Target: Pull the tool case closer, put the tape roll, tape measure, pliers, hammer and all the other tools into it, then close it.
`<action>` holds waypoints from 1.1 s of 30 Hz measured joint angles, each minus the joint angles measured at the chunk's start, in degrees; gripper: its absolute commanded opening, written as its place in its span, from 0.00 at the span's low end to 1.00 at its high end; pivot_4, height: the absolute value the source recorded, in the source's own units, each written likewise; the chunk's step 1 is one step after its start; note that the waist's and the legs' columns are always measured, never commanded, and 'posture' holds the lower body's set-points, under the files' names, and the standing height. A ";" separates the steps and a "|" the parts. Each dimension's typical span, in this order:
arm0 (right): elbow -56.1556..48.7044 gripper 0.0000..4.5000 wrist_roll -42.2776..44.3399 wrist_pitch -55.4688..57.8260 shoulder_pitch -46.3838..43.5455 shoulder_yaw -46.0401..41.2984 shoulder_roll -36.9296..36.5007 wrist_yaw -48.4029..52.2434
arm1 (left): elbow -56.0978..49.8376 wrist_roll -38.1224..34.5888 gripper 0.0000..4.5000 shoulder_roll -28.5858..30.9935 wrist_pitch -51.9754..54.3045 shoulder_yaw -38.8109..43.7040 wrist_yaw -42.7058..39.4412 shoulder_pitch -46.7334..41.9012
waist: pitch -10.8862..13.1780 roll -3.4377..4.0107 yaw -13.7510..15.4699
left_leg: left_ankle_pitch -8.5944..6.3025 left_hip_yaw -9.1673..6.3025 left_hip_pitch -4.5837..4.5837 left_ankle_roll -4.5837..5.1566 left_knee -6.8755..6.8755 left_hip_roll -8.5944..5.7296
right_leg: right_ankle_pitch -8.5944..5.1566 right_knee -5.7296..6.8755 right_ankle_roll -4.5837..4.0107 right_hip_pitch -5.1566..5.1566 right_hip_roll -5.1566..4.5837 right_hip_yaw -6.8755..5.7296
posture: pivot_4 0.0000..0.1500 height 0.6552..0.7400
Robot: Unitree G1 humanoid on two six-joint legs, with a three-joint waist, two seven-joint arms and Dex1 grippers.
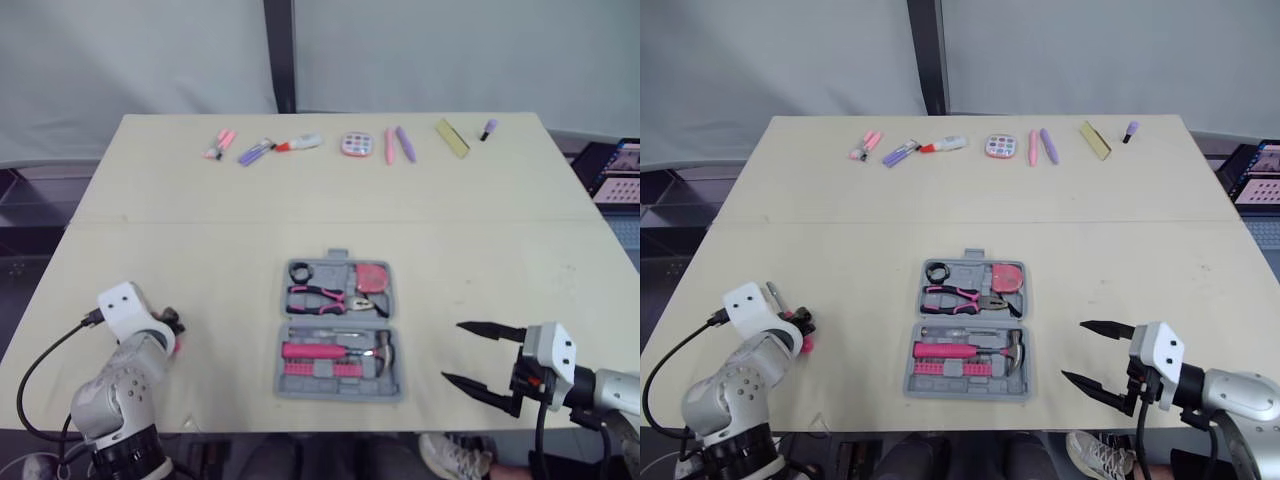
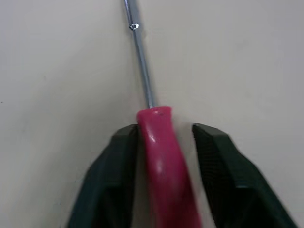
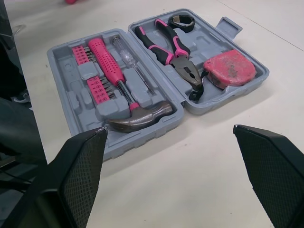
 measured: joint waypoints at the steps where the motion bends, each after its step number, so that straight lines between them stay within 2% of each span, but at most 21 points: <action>1: 0.00 1.00 0.00 0.00 -0.07 0.00 0.00 -0.03 | 0.06 0.11 0.13 0.00 0.02 0.00 -0.15 -0.13 | 0.00 0.00 0.04 | 0.00 0.00 0.00 0.00 0.02 0.00 | 0.00 -0.01 0.00 0.00 0.00 0.00 | 1.00 1.00; 7: 0.00 1.00 -0.02 -0.03 0.02 0.00 0.01 -0.27 | 0.15 1.66 0.13 0.27 0.37 -0.10 -0.92 -0.78 | 0.01 -0.03 -0.01 | 0.00 0.00 0.00 0.00 0.01 0.00 | 0.00 0.01 0.00 -0.01 0.00 0.00 | 1.00 1.00; 10: 0.00 1.00 -0.02 -0.06 0.27 -0.01 0.12 -0.34 | 0.13 2.00 0.13 3.24 1.27 -0.87 -4.03 -0.45 | 0.04 -0.08 -0.07 | 0.00 0.00 0.00 0.00 0.00 0.01 | 0.00 0.03 0.00 -0.05 0.00 0.00 | 1.00 1.00; 12: 0.01 1.00 0.00 -0.09 0.29 -0.11 0.25 -0.37 | 0.13 1.61 0.13 8.22 1.07 -2.24 -9.28 0.50 | 0.05 -0.10 -0.17 | 0.00 0.01 0.00 -0.01 -0.02 0.02 | 0.00 0.11 0.00 -0.12 0.00 -0.01 | 1.00 1.00; 16: 0.15 1.00 0.02 -0.32 -0.18 -0.22 0.27 -0.27 | 0.13 -1.24 0.13 19.08 -1.56 -5.92 -24.85 1.29 | 0.05 -0.08 -0.26 | 0.00 0.02 0.00 -0.03 -0.05 -0.01 | 0.00 0.26 -0.01 -0.22 -0.06 0.00 | 1.00 1.00; 23: 0.73 1.00 -0.02 -1.22 -2.52 0.45 0.25 1.31 | 0.06 -2.62 0.13 39.94 -11.95 -22.31 -57.04 3.26 | 0.10 0.02 -0.32 | 0.00 -0.01 -0.04 -0.04 -0.12 -0.01 | -0.02 0.07 -0.04 -0.20 -0.09 0.00 | 1.00 1.00; 28: 2.80 1.00 -0.60 -1.52 -3.93 0.64 0.23 1.85 | 0.21 1.29 0.13 46.98 -19.93 -31.40 -68.88 0.13 | 0.18 0.15 -0.37 | 0.00 0.01 -0.09 -0.04 -0.13 0.01 | -0.02 0.03 -0.04 -0.22 -0.07 -0.01 | 1.00 1.00; 33: 2.76 1.00 -0.86 -1.78 -3.34 0.67 0.28 1.87 | -0.50 2.83 0.13 47.96 -24.18 -37.54 -77.01 -5.12 | 0.18 0.15 -0.36 | 0.01 0.02 -0.45 -0.02 0.00 -0.02 | -0.02 0.46 -0.04 -0.62 -0.07 0.00 | 1.00 1.00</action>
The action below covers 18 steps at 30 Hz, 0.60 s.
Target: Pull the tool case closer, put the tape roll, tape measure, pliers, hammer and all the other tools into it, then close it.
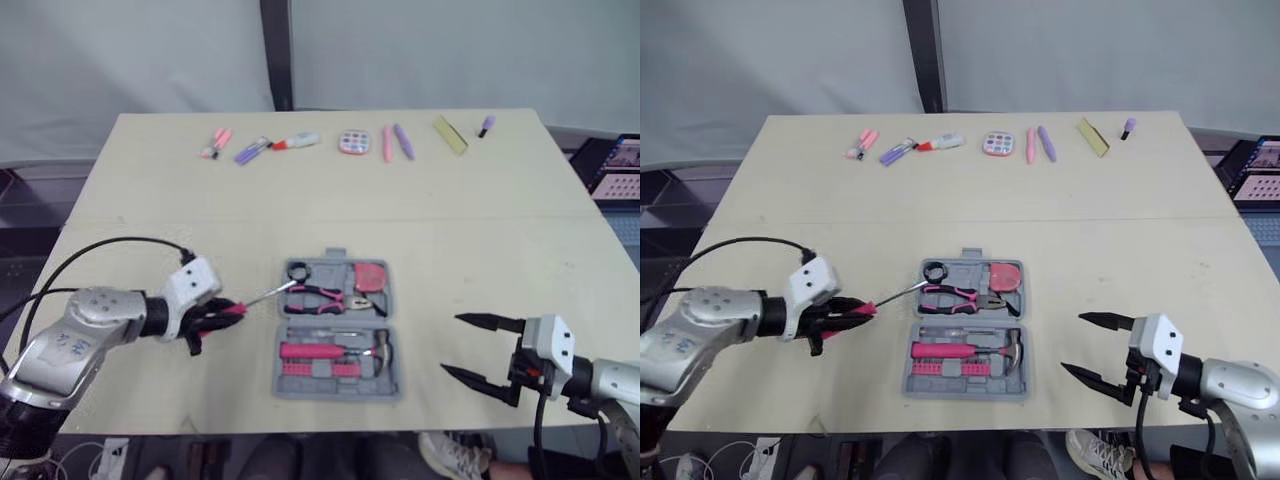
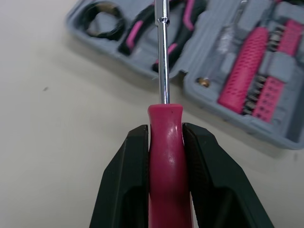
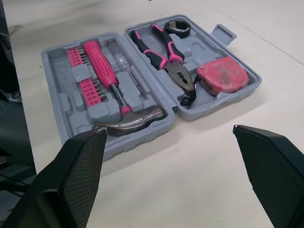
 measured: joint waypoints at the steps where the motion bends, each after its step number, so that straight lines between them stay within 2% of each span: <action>1: 0.01 1.00 -0.10 -0.07 0.16 0.02 0.04 -0.01 | -0.15 0.19 0.13 0.00 -0.04 -0.99 -0.90 -0.56 | 0.00 0.00 -0.01 | 0.00 -0.01 -0.20 0.01 0.09 0.00 | 0.00 0.07 0.00 -0.16 0.01 -0.02 | 1.00 1.00; 4: 0.01 1.00 -0.52 -0.60 0.35 0.35 0.14 -0.05 | -1.35 0.66 0.13 -0.30 0.57 -3.82 -2.64 -1.37 | 0.00 0.00 -0.07 | 0.02 -0.01 -0.33 0.02 0.19 0.01 | 0.00 0.17 0.00 -0.27 0.04 -0.02 | 1.00 1.00; 10: -0.06 1.00 -0.55 -0.82 0.70 0.87 0.18 -0.07 | -6.48 0.59 0.13 -4.66 4.05 -7.19 -2.21 -4.71 | 0.00 0.00 0.04 | 0.01 -0.03 -0.39 0.03 0.34 0.01 | 0.00 0.19 0.00 -0.25 0.05 -0.02 | 1.00 1.00; 14: -0.08 1.00 -0.46 -0.75 0.96 0.94 -0.02 0.07 | -6.46 1.69 0.13 -5.83 6.34 -9.36 -1.76 -7.31 | 0.00 0.00 0.05 | 0.01 -0.03 -0.39 0.04 0.42 -0.01 | 0.00 0.31 0.00 -0.25 0.06 -0.02 | 1.00 1.00; 18: 1.13 1.00 -0.41 -0.87 -0.48 0.22 -2.18 1.48 | -6.24 2.94 0.13 -9.59 8.93 -12.90 -0.84 -12.62 | 0.00 0.00 0.19 | -0.02 -0.07 -0.42 0.09 0.61 -0.06 | 0.00 0.46 0.00 -0.25 0.05 -0.01 | 1.00 1.00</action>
